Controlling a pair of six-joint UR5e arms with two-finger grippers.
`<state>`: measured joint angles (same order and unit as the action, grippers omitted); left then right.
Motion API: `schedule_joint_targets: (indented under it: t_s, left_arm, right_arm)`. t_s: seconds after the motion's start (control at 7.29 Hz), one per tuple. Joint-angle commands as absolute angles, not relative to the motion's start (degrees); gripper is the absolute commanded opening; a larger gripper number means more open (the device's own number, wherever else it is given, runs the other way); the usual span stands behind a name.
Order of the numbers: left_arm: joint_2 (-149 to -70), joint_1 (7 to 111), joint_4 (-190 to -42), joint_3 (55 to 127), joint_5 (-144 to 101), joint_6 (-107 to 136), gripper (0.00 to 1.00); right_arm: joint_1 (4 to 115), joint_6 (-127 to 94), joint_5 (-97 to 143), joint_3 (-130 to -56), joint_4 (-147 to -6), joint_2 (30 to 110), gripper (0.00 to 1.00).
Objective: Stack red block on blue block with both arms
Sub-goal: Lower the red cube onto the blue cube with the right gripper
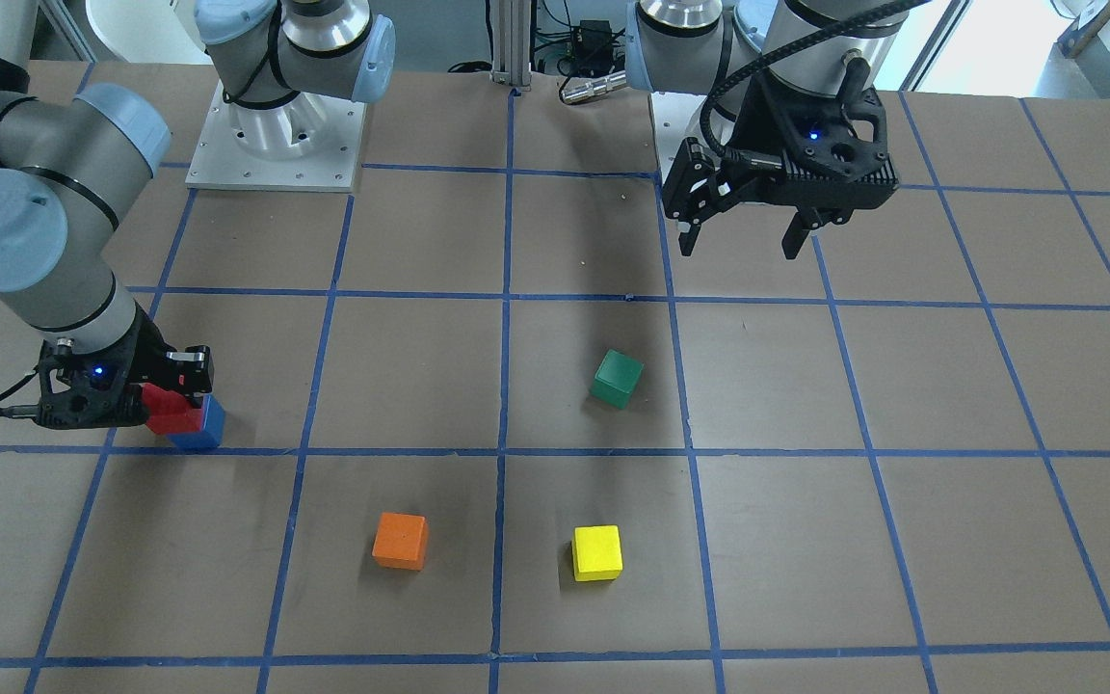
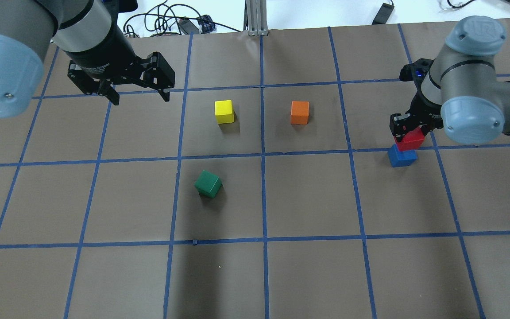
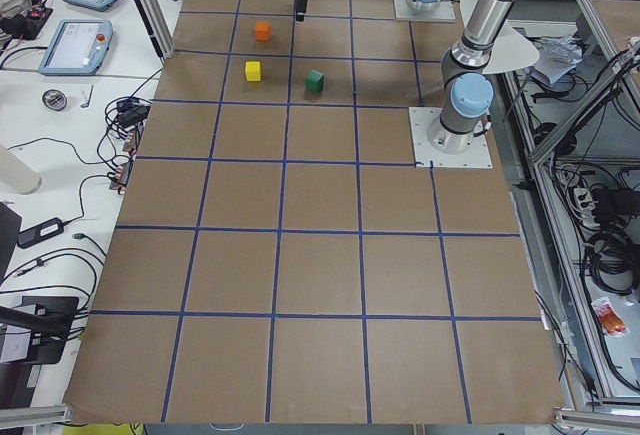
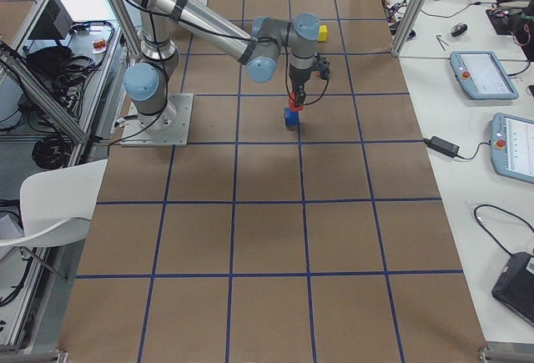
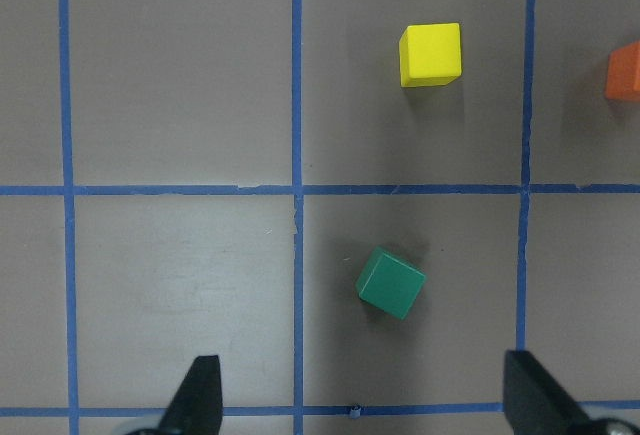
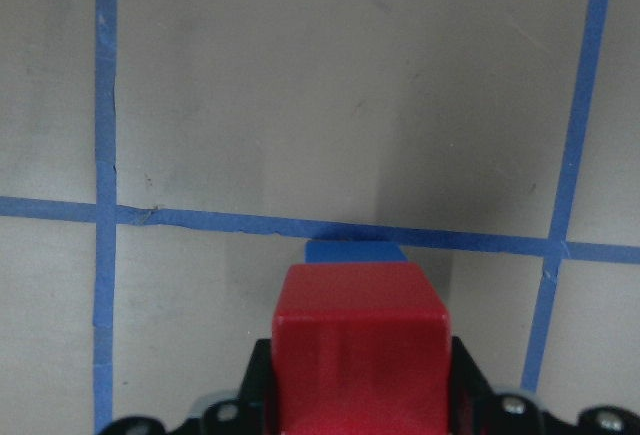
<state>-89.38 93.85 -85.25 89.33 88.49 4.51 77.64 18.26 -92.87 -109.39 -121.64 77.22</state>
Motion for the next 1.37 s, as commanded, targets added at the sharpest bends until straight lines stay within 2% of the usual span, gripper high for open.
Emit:
schedule_joint_targets:
  t_s: [0.0,1.23]
  left_arm:
    - [-89.47,93.87,-85.25,89.03,88.24,4.48,1.00]
    - [-89.30,93.52,-85.25,89.21,88.33,4.57,1.00]
  right_arm:
    - [77.52,18.72,-92.90,-109.69,-121.99,76.29,0.00]
    - [75.85,18.72,-90.44,-110.12,-121.82,76.46,0.00]
